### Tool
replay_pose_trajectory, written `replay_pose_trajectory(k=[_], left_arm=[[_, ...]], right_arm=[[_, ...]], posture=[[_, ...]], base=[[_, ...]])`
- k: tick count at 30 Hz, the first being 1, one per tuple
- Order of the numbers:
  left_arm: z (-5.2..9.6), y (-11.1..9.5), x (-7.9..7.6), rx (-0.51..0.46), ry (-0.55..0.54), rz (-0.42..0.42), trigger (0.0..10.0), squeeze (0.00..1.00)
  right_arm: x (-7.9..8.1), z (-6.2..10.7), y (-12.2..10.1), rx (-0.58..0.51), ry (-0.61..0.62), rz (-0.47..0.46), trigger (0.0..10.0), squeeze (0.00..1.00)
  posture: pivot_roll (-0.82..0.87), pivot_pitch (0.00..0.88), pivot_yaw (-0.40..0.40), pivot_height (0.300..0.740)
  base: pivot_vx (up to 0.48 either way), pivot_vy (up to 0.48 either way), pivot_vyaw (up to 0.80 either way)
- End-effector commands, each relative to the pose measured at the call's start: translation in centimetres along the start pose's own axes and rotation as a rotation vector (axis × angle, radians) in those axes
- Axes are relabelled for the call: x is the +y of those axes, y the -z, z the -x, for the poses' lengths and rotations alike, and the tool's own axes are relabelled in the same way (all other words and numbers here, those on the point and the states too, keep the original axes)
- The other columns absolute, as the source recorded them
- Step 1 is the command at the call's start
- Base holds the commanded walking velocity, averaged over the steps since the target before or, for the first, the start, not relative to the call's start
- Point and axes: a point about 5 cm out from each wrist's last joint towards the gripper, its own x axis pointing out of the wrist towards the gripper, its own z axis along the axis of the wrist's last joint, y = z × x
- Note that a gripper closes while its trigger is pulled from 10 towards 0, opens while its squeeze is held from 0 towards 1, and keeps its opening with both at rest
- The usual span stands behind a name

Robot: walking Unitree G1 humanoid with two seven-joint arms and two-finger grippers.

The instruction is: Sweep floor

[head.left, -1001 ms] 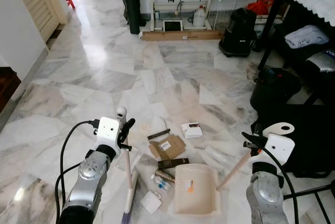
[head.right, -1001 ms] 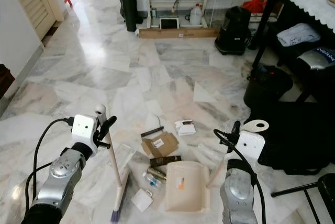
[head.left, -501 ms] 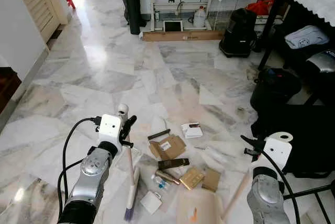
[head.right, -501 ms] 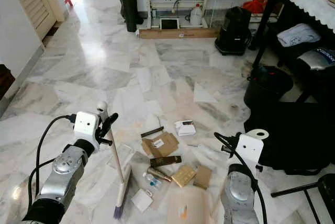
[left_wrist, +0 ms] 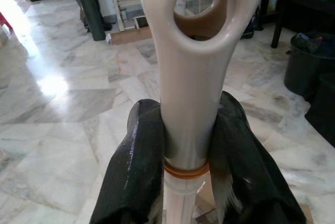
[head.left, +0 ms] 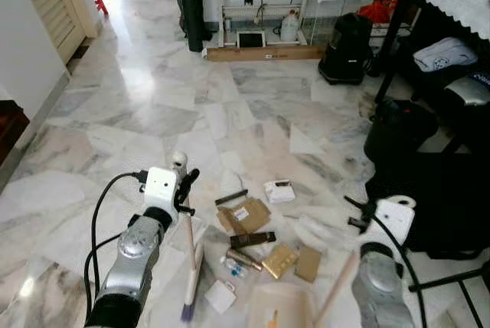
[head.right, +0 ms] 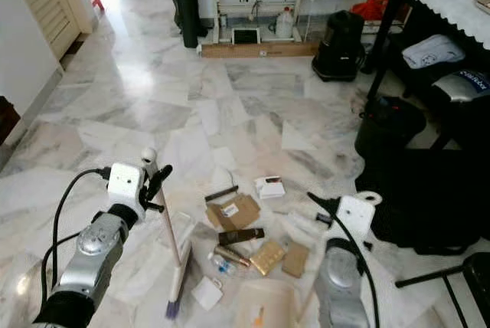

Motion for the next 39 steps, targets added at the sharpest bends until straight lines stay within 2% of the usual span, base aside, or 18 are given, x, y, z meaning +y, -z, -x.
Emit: replay_pose_trajectory(k=[1, 9, 15, 22, 32, 39], left_arm=[[0.0, -0.6, 0.4, -0.037, -0.011, -0.017, 10.0, 0.0], [0.3, -0.5, 0.6, -0.033, -0.017, -0.021, 10.0, 0.0], [0.5, -0.4, 0.4, -0.03, -0.017, -0.017, 10.0, 0.0], [0.5, -0.6, 0.6, -0.035, -0.019, -0.016, 10.0, 0.0], [0.9, -0.4, 0.8, -0.024, -0.014, -0.024, 10.0, 0.0], [1.2, -0.4, 1.4, -0.017, -0.024, -0.034, 10.0, 0.0]], right_arm=[[0.5, -0.3, 0.3, 0.015, -0.023, 0.006, 10.0, 0.0], [0.6, -0.8, 0.7, 0.007, -0.039, 0.025, 10.0, 0.0], [0.7, -0.8, 0.5, -0.041, -0.06, 0.026, 10.0, 0.0], [1.6, -1.2, -0.6, -0.127, -0.102, 0.026, 10.0, 0.0], [2.7, -1.3, 0.1, -0.105, -0.131, 0.029, 10.0, 0.0], [2.7, -1.1, 0.8, -0.087, -0.133, 0.036, 10.0, 0.0]], posture=[[0.04, 0.027, 0.008, 0.74], [0.05, 0.044, 0.008, 0.74], [0.05, 0.052, 0.008, 0.74], [0.06, 0.06, 0.009, 0.74], [0.08, 0.079, 0.013, 0.74], [0.09, 0.086, 0.014, 0.74]], base=[[0.0, 0.0, 0.0], [0.0, 0.0, 0.0], [0.0, 0.0, 0.0], [0.0, 0.0, 0.0], [0.0, 0.0, 0.0], [0.0, 0.0, 0.0]])
